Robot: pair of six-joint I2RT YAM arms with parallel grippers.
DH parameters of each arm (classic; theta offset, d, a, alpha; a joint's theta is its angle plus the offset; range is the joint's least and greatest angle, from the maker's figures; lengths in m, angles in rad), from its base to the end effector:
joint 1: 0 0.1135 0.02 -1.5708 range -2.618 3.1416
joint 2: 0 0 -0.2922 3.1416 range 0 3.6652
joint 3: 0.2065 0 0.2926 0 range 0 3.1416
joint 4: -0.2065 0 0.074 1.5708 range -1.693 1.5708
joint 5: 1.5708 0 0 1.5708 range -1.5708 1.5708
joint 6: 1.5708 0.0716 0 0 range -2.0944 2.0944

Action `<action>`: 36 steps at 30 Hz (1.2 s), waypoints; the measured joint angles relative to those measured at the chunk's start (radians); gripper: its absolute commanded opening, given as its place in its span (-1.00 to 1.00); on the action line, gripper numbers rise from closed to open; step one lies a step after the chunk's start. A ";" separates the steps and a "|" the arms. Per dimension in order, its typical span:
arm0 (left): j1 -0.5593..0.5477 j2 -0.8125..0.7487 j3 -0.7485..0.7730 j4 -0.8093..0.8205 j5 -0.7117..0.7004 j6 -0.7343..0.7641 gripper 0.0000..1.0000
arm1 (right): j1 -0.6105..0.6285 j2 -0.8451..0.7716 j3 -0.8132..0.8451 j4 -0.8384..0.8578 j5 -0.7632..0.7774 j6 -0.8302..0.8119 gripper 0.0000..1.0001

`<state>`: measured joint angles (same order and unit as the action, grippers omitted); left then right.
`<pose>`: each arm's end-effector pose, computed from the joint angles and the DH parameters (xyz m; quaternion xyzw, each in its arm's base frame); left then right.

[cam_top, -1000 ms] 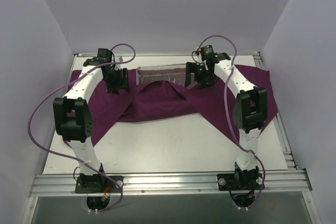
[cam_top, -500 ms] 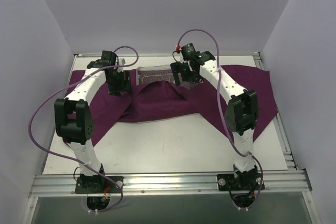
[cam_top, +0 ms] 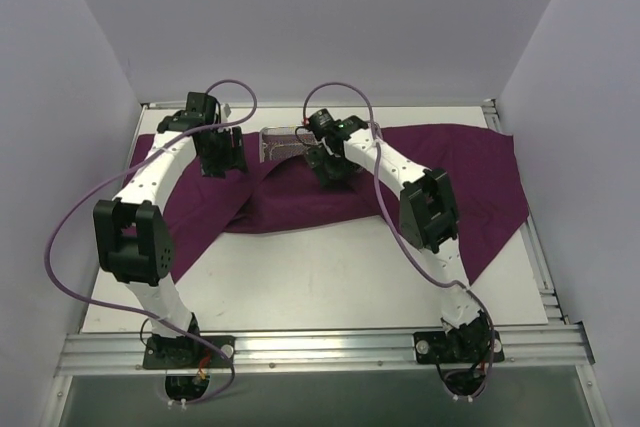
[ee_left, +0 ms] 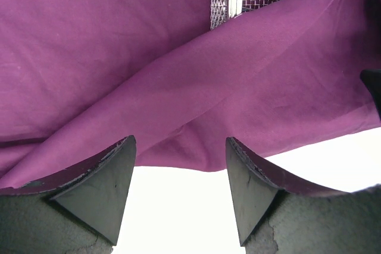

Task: Open and lay out the surgical kit
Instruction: Open the surgical kit at the center of the board.

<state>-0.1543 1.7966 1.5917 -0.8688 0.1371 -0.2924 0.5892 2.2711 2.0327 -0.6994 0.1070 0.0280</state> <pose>0.4403 -0.0784 0.2714 -0.0499 0.9659 -0.1191 0.2246 0.4920 0.3196 0.2105 -0.2468 0.9165 0.0460 0.3116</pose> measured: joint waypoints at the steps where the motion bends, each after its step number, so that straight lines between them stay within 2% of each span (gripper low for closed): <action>1: 0.000 -0.001 0.000 0.000 -0.002 0.000 0.40 | 0.006 0.008 0.000 -0.003 0.011 -0.002 0.45; 6: 0.000 -0.002 0.000 -0.001 -0.007 -0.001 0.40 | 0.015 0.026 0.000 -0.013 0.062 -0.008 -0.19; 8: 0.000 -0.003 -0.003 -0.002 -0.007 -0.001 0.40 | 0.015 0.026 0.003 -0.016 0.080 -0.011 -0.35; 10: 0.000 -0.006 -0.008 0.000 -0.009 -0.001 0.40 | 0.015 0.026 0.007 -0.017 0.098 -0.011 -0.39; 13: 0.000 -0.022 -0.026 -0.001 -0.011 -0.001 0.40 | 0.016 0.026 0.011 -0.017 0.121 -0.011 -0.57; 15: 0.000 -0.039 -0.037 -0.002 -0.015 -0.003 0.40 | 0.019 0.026 0.011 -0.019 0.136 -0.012 -0.93; 16: 0.000 -0.048 -0.041 -0.002 -0.018 -0.005 0.40 | 0.023 0.025 0.011 -0.022 0.140 -0.013 -1.00; 23: 0.000 -0.114 -0.063 0.000 -0.031 -0.022 0.40 | 0.041 -0.116 -0.123 -0.050 0.101 0.000 -1.00; 33: 0.006 -0.182 -0.122 0.003 -0.050 -0.045 0.39 | 0.082 -0.575 -0.600 -0.084 -0.136 0.068 -1.00; 35: 0.009 -0.194 -0.141 0.004 -0.054 -0.047 0.39 | 0.097 -0.623 -0.699 -0.081 -0.186 0.080 -0.80; 36: 0.011 -0.199 -0.149 0.003 -0.055 -0.048 0.39 | 0.106 -0.642 -0.737 -0.092 -0.203 0.089 -0.78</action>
<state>-0.1429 1.5974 1.4425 -0.8658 0.0826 -0.3408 0.6952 1.6295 1.2957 -0.7914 -0.0956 0.1173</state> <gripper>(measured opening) 0.697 0.063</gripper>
